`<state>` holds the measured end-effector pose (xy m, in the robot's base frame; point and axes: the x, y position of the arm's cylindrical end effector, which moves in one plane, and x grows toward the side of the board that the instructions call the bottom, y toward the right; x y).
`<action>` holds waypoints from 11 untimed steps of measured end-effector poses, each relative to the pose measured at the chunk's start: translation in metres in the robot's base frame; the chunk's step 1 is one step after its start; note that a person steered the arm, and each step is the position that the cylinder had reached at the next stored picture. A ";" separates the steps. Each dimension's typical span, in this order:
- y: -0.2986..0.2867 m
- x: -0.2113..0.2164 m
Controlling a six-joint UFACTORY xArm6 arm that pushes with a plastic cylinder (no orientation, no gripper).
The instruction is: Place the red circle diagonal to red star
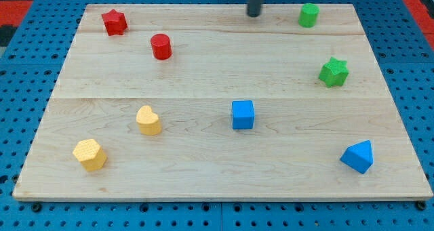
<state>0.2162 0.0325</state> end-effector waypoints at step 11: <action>-0.266 0.089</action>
